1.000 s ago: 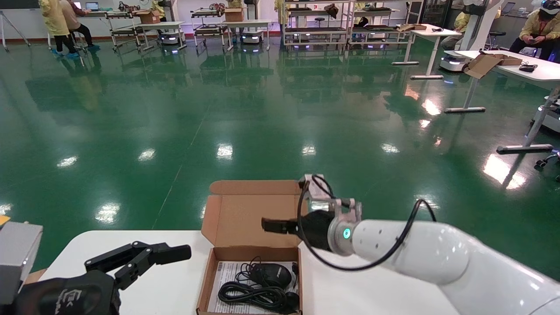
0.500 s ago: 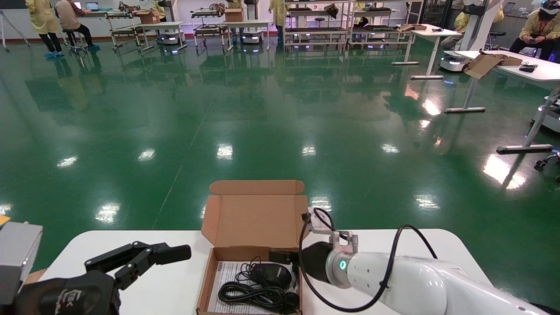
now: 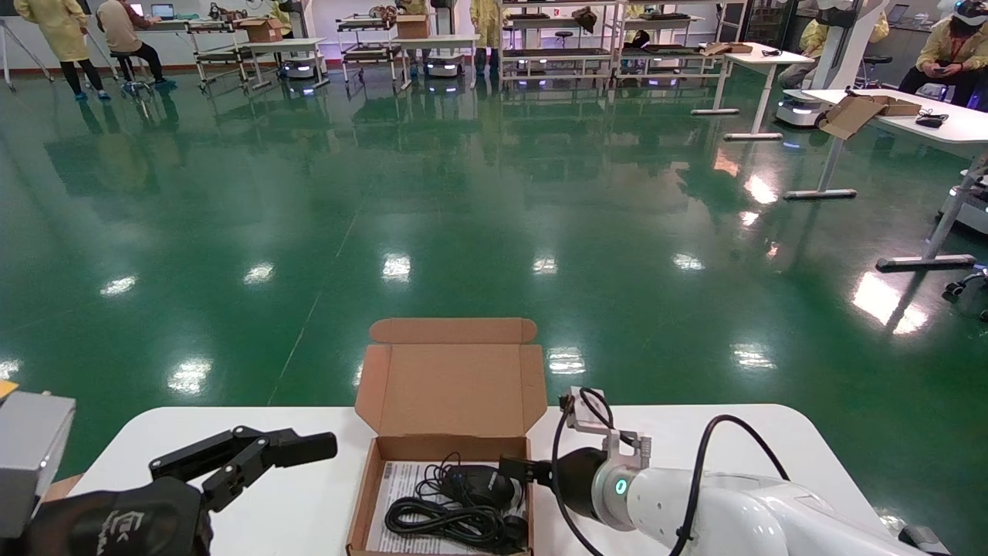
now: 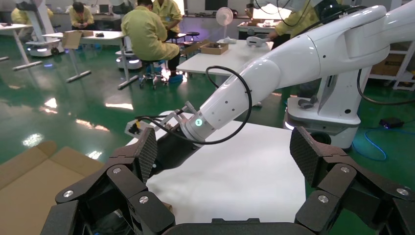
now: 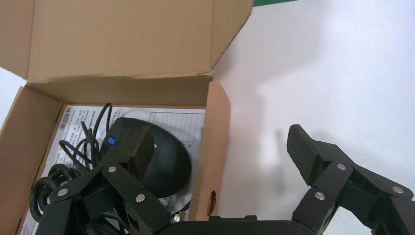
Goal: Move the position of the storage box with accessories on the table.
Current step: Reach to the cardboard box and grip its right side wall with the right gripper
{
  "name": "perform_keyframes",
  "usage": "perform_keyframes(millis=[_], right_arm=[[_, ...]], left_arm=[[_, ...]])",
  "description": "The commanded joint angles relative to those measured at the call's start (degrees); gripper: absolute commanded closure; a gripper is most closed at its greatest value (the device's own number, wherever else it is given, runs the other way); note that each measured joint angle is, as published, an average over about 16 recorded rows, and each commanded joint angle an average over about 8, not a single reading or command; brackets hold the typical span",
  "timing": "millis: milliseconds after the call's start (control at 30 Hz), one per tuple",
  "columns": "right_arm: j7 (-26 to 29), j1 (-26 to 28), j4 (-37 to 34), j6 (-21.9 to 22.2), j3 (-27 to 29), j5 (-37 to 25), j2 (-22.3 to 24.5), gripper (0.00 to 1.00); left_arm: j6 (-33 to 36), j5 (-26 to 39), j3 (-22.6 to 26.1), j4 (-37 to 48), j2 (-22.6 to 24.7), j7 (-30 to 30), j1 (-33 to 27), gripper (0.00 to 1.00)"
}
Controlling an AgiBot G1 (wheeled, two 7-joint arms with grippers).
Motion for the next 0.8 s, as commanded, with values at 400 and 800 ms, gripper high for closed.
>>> perform_keyframes(millis=[400,800], right_arm=[[6.2,0.9,1.6,-0.8,-2.2,-2.1,0.3,1.00],[9.7,1.9,3.8,-2.1,-3.4,-3.8,0.6,1.00]], left_arm=[[0.0,0.0,0.0,0.0,0.0,0.0,0.0,0.00],[0.0,0.0,0.0,0.0,0.0,0.0,0.0,0.00]])
